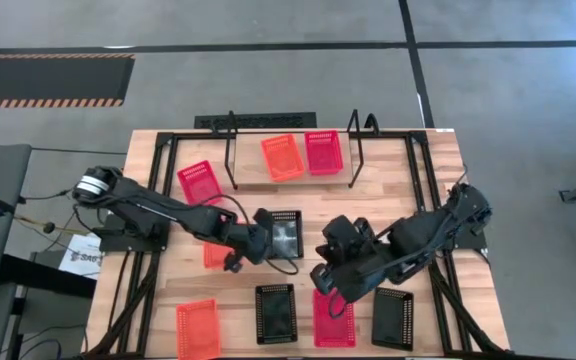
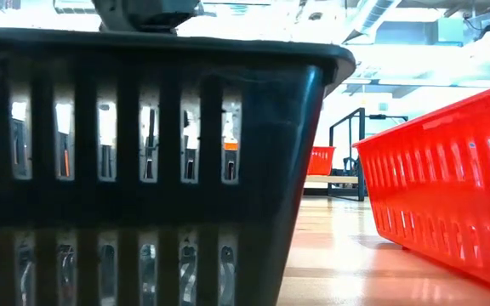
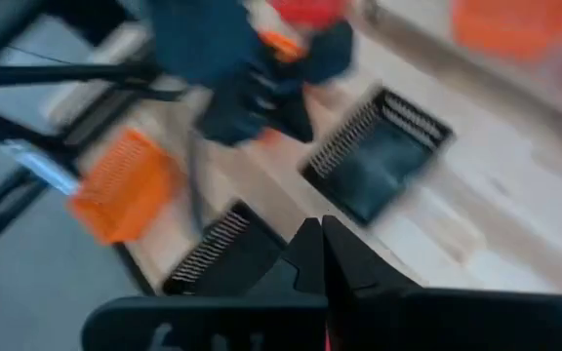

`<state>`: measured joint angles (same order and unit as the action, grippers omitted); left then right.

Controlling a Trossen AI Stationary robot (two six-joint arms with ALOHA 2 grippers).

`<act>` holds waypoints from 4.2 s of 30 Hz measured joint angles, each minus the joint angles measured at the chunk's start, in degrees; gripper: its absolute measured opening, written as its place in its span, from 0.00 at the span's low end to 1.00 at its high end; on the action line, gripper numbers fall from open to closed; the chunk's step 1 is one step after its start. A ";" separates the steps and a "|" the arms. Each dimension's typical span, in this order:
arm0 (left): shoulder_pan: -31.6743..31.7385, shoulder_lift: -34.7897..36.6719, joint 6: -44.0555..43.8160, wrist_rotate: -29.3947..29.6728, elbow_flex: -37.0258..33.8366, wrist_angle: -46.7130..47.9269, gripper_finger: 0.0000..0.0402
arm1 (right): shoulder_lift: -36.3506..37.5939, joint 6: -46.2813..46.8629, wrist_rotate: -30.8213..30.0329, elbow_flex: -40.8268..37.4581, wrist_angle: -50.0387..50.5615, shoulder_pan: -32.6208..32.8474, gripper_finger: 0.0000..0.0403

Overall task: Stack baskets on shelf by color
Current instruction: Put the center black basket on the shelf

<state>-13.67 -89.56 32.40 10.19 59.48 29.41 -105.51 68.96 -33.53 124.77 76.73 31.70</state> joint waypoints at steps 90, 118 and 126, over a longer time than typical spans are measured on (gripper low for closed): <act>8.72 -4.38 -25.07 25.33 34.03 45.91 0.00 | 7.41 -42.63 -13.47 10.05 -18.04 2.43 0.00; 9.25 -1.98 -68.18 25.22 33.97 49.12 0.00 | 8.72 -1.70 -7.50 -25.07 1.55 -12.87 0.00; 8.79 -2.01 -65.13 22.46 33.97 45.73 0.00 | 8.63 -24.51 8.59 -37.45 -29.41 -24.44 0.00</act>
<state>-4.88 -91.57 -32.73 32.65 93.45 75.14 -96.88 44.45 -24.94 87.32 47.33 7.26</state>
